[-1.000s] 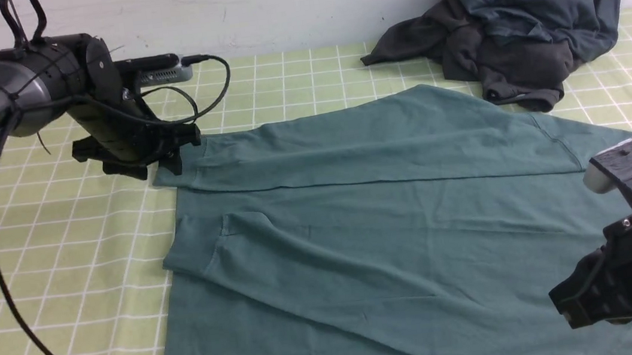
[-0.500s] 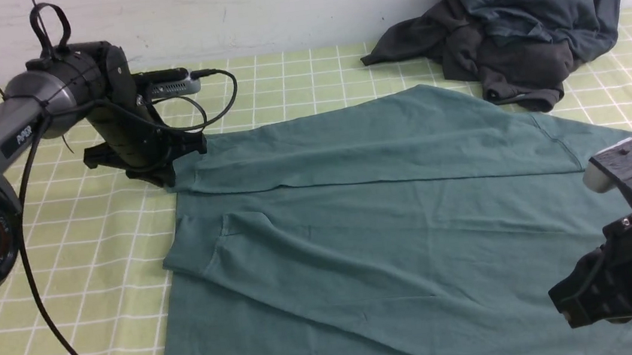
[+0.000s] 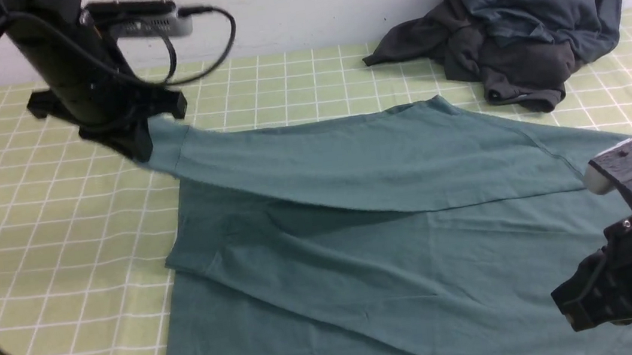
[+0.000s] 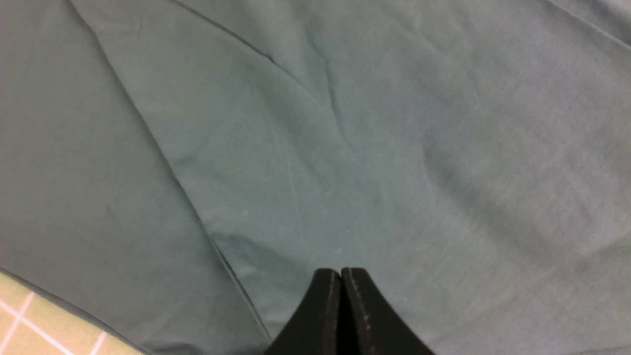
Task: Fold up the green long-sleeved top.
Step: Use the left arm to drag and drop the cuff onto the cuff closest to the left arm, then use both arms simultaneously to clamp the lower edge of the clothing fabric
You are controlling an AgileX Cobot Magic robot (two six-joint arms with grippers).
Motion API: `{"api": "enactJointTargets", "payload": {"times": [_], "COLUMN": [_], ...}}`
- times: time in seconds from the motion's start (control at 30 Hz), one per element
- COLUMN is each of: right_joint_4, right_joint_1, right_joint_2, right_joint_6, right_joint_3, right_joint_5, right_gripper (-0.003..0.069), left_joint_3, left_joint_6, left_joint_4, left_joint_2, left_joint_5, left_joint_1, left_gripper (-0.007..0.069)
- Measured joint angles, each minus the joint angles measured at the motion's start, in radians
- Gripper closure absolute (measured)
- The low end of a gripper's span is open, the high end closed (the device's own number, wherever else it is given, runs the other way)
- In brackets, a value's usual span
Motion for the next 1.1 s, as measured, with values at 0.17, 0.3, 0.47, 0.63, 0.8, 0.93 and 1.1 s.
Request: {"api": "enactJointTargets", "payload": {"times": [0.17, 0.3, 0.47, 0.63, 0.8, 0.93, 1.1], "right_joint_4": [0.001, 0.024, 0.034, 0.034, 0.052, 0.100, 0.159], "right_joint_1": [0.000, 0.000, 0.000, 0.000, 0.000, 0.000, 0.000], "right_joint_2": [0.000, 0.000, 0.000, 0.000, 0.000, 0.000, 0.000], "right_joint_6": [0.000, 0.000, 0.000, -0.001, -0.023, -0.071, -0.125], "right_joint_3": [0.000, 0.000, -0.001, -0.002, -0.002, -0.003, -0.005], "right_joint_5": [0.003, 0.014, 0.027, 0.037, 0.074, 0.083, 0.098], "right_gripper": [0.0669, 0.0669, 0.0669, 0.0669, 0.0669, 0.0669, 0.0669], "left_joint_3": [0.338, 0.516, 0.598, 0.618, 0.760, 0.913, 1.009], "left_joint_6": [-0.002, -0.008, -0.004, 0.007, 0.071, 0.253, 0.416], "left_joint_4": [-0.034, -0.037, -0.027, -0.014, 0.010, 0.074, 0.113], "left_joint_2": [-0.149, -0.191, -0.191, -0.237, -0.365, -0.435, -0.425], "left_joint_5": [-0.019, -0.138, -0.210, -0.123, -0.080, -0.193, -0.337], "left_joint_1": [-0.050, -0.075, -0.098, -0.142, -0.307, -0.496, -0.588], "left_gripper": [0.0605, 0.0602, 0.0504, 0.0336, 0.0217, 0.0204, 0.0204]}}
